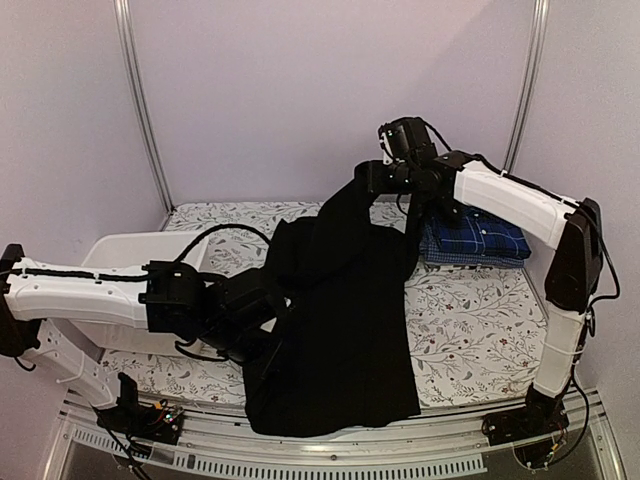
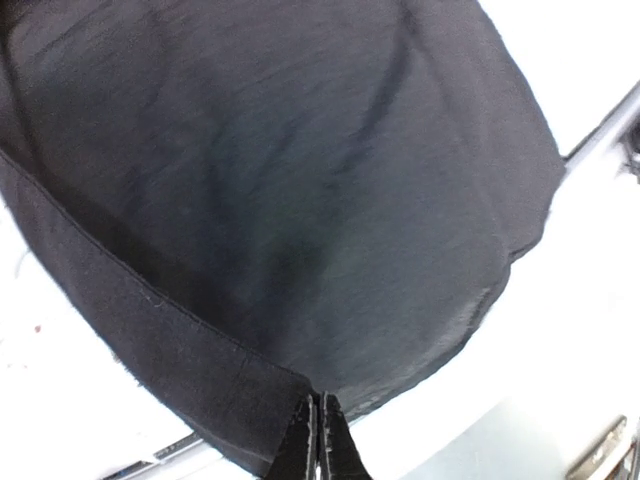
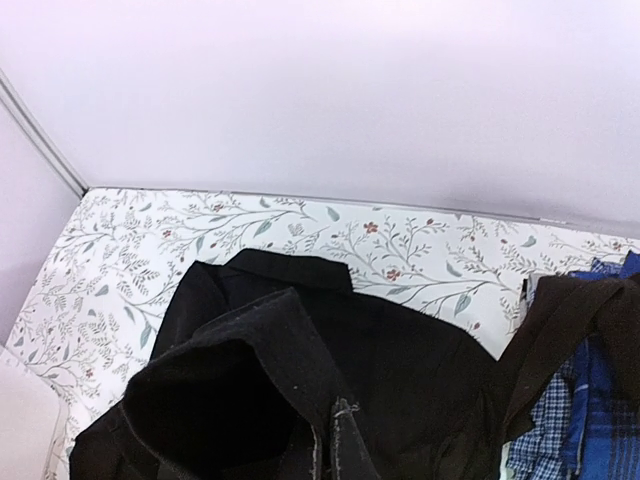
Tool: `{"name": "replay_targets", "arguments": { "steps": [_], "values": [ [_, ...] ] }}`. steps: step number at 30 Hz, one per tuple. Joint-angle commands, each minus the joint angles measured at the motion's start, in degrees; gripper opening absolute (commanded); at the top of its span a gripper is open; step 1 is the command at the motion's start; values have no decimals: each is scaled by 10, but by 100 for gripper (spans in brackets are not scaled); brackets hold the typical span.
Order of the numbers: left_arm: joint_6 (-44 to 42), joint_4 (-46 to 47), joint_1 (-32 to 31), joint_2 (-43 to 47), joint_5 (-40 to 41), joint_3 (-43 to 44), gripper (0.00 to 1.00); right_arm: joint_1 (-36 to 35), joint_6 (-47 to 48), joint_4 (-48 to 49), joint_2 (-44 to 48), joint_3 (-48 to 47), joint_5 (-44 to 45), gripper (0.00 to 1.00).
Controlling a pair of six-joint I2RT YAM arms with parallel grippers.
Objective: Fold and stack the long sleeve shirts
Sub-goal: Fold the flattened shirt at the center of the board.
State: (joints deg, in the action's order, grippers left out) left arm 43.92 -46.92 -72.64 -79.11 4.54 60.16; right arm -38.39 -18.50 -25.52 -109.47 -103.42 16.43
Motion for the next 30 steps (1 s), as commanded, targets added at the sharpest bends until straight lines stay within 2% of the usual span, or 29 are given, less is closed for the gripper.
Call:
{"name": "replay_targets", "arguments": {
  "steps": [1,10,22,30],
  "values": [
    [-45,65,-9,7,-53,8,0,19,45,27,-22,-35,25,0],
    [-70,117,-9,2,-124,-12,0,32,68,32,1,-34,58,0],
    [-59,119,-6,9,-153,-54,0,26,60,58,85,-33,-29,0],
    [-61,134,-2,6,-177,-70,0,-9,57,60,129,10,-31,0]
  ]
}}
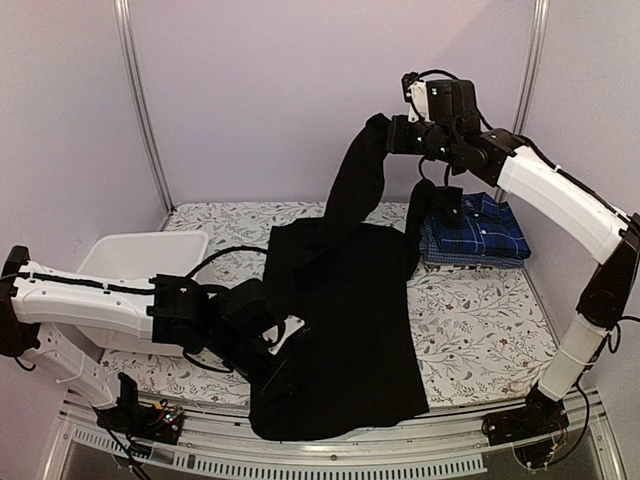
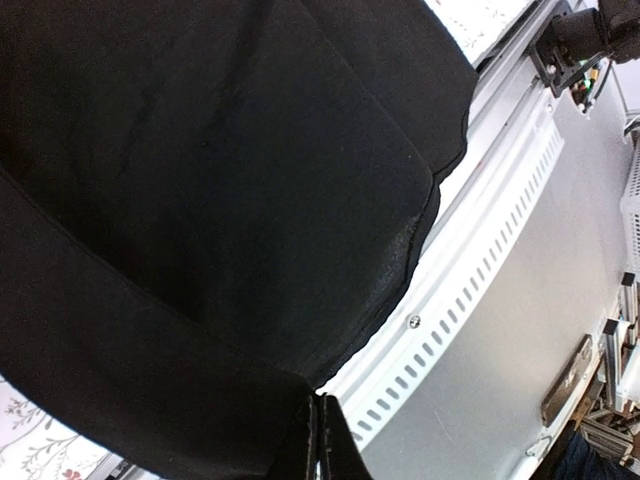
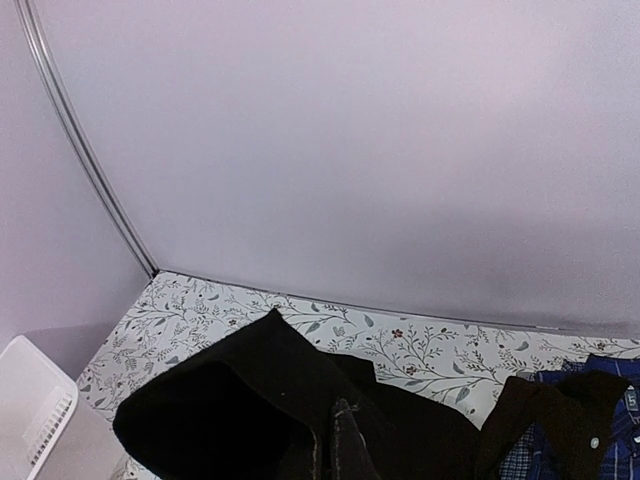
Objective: Fold and stack the long sleeve shirts
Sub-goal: Fold the flattened shirt at the center of the board.
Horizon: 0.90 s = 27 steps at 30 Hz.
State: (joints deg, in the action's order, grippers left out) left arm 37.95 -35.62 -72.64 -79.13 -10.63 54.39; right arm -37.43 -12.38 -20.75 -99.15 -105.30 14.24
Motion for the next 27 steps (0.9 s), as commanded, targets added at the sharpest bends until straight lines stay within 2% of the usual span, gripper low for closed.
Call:
{"name": "replay_targets", "arguments": {
  "steps": [1,8,14,27],
  "values": [
    [-2,22,-2,3,-29,-14,0,-19,-4,14,31,43,-5,0],
    [-14,41,0,-25,-59,-23,0,-19,-1,10,45,103,56,0],
    [-13,61,5,-53,-77,-37,0,-19,-19,4,50,131,49,0],
    [-11,92,10,-62,-104,-63,0,-41,-21,-3,93,97,45,0]
  ]
}}
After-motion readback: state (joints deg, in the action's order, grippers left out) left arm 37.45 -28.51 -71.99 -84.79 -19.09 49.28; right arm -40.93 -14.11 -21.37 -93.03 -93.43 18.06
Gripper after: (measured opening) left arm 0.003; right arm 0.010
